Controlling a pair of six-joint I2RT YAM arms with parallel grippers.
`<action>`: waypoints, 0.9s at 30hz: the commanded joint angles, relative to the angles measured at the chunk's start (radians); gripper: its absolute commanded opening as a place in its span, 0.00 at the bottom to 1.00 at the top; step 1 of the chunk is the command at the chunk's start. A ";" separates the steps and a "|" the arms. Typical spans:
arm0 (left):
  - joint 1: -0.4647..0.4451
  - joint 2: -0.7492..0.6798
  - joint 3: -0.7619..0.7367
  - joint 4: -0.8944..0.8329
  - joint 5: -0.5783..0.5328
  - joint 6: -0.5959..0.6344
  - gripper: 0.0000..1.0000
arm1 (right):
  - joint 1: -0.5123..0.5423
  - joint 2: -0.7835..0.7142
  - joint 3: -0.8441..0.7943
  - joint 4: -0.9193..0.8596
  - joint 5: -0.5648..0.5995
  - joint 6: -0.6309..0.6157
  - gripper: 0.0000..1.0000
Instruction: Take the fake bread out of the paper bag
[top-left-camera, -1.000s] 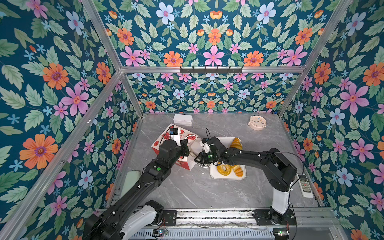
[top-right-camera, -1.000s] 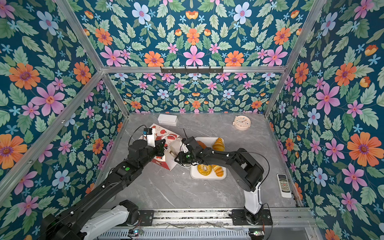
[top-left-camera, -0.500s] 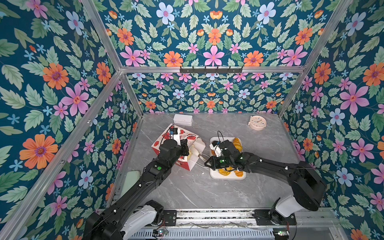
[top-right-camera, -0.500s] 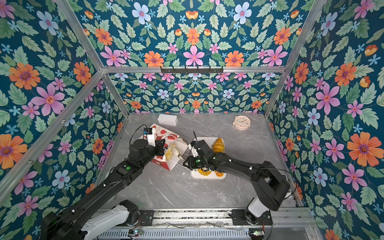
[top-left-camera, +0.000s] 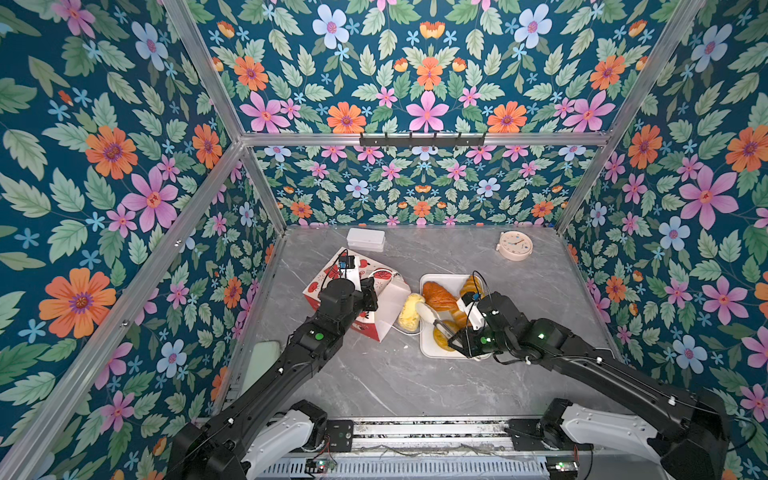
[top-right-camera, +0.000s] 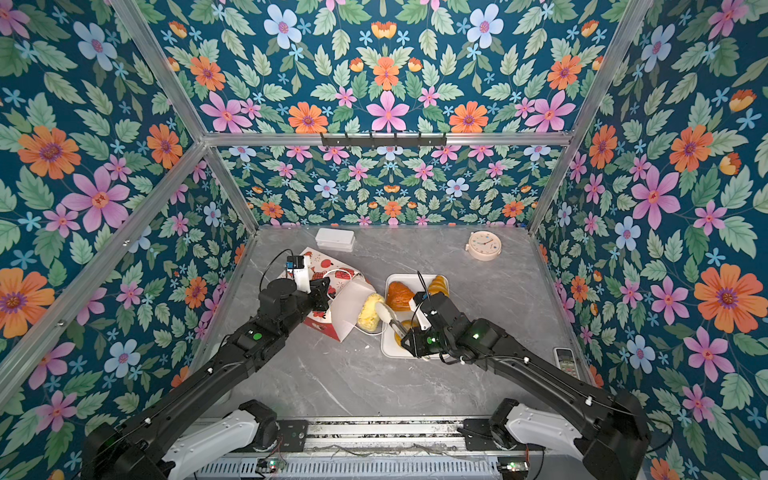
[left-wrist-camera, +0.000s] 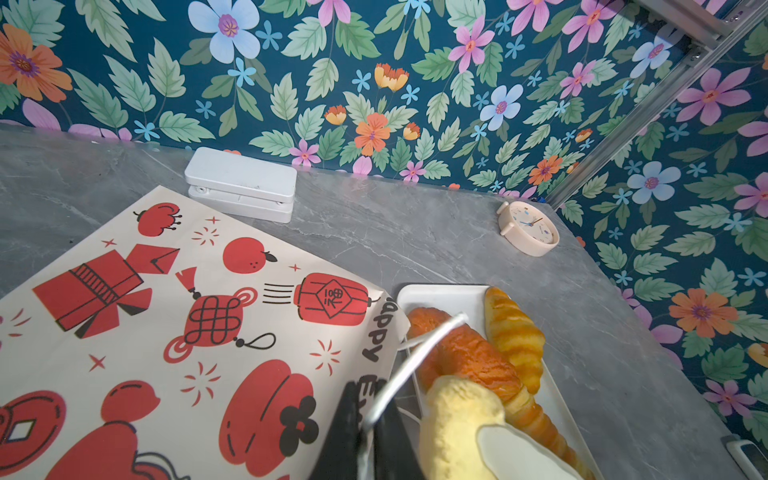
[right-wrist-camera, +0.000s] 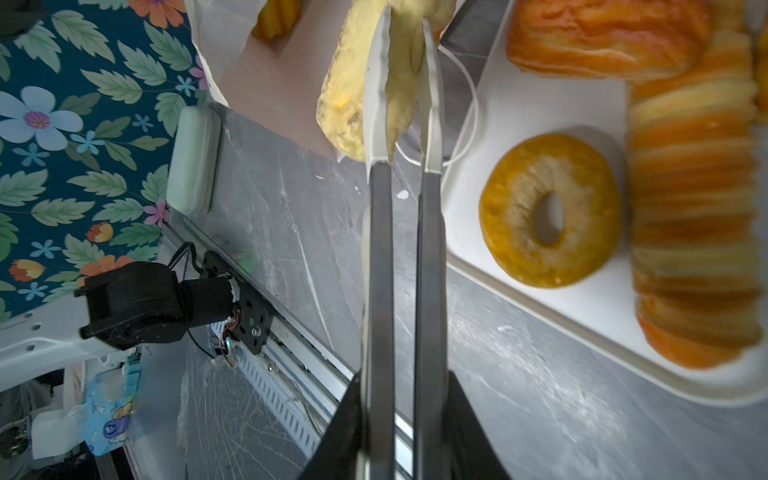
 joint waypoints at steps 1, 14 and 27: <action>0.002 -0.010 -0.010 0.036 -0.007 -0.001 0.11 | 0.000 -0.046 0.054 -0.256 0.100 -0.034 0.27; 0.002 -0.037 -0.056 0.068 0.008 0.012 0.11 | -0.003 0.054 0.386 -0.866 0.431 -0.048 0.28; 0.009 -0.058 -0.110 0.126 0.029 0.013 0.11 | -0.003 0.226 0.489 -0.945 0.606 -0.076 0.28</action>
